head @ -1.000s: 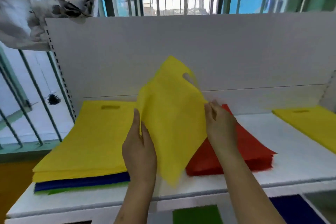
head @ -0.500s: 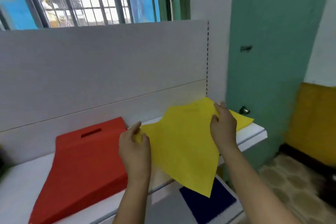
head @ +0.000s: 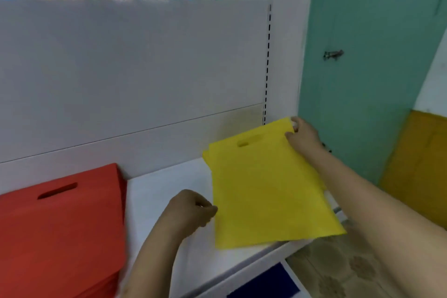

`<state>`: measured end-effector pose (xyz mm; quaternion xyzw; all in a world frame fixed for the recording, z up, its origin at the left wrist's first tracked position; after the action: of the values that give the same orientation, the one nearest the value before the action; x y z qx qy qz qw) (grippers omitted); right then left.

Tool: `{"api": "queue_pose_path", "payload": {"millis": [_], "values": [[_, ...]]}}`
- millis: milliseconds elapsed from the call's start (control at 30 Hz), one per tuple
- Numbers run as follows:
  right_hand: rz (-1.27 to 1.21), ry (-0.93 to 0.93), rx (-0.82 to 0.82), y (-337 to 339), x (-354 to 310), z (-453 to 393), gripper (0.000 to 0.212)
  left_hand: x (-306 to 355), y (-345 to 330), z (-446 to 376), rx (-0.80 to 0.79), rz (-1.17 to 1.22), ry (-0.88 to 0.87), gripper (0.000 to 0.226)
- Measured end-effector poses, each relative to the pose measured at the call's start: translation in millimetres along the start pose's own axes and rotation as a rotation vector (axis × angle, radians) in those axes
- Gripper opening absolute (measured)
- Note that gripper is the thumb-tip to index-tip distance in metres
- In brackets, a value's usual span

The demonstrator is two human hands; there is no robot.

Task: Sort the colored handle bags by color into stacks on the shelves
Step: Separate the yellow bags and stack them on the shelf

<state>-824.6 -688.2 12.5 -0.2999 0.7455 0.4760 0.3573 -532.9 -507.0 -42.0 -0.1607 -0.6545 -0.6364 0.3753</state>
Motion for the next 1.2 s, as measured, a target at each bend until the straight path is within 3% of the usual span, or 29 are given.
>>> {"api": "queue_pose_path", "payload": {"millis": [67, 133, 233, 367, 567, 733, 800, 867, 933, 1033, 1200], "values": [[0.059, 0.055, -0.091, -24.6, -6.3, -24.8, 0.04, 0.1, -9.0, -20.2, -0.08, -0.133, 0.033, 0.037], [0.114, 0.103, -0.175, -50.0, -9.2, -46.2, 0.034, 8.6, -9.0, -41.8, -0.034, -0.215, 0.039, 0.042], [0.189, 0.174, -0.236, -81.9, -5.5, -72.9, 0.026, 22.7, -17.1, -69.2, 0.019, -0.163, 0.067, 0.034], [0.258, 0.233, -0.271, -106.6, 0.3, -88.8, 0.018, 34.2, -37.0, -83.6, 0.018, -0.08, 0.105, 0.065], [0.155, 0.06, -0.206, -115.4, 28.8, -108.7, 0.018, 46.9, -55.1, -91.2, 0.143, 0.068, 0.151, 0.057], [0.265, -0.054, -0.369, -140.2, 43.4, -103.0, 0.041, 45.0, -67.1, -90.2, 0.238, 0.044, 0.206, 0.052], [0.273, -0.078, -0.403, -138.3, 41.6, -101.7, 0.037, 46.3, -70.8, -85.4, 0.278, 0.04, 0.204, 0.05], [0.278, -0.095, -0.322, -126.6, 36.3, -103.2, 0.027, 46.4, -73.0, -80.9, 0.314, 0.075, 0.174, 0.05], [0.272, -0.013, -0.179, -113.4, 16.2, -101.3, 0.031, 43.9, -71.8, -69.5, 0.366, 0.113, 0.159, 0.052], [0.047, 0.231, -0.048, -111.0, -42.4, -69.0, 0.028, 39.1, -61.2, -43.7, 0.469, 0.148, 0.144, 0.055], [-0.271, 0.403, -0.299, -167.3, -134.8, 40.0, 0.034, 12.1, -14.7, 26.2, 0.688, 0.183, 0.145, 0.053]]}}
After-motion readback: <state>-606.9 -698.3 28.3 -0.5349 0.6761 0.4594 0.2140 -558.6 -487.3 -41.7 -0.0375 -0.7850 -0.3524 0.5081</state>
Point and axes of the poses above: each hand's wrist, its own z-axis away from the middle knuckle, its own y-axis out of the back of the hand, x = y × z, the point moved 9 cm from there along -z, towards the middle knuckle, and after that the axes turned 8 degrees about x, right-handed, at the moved point
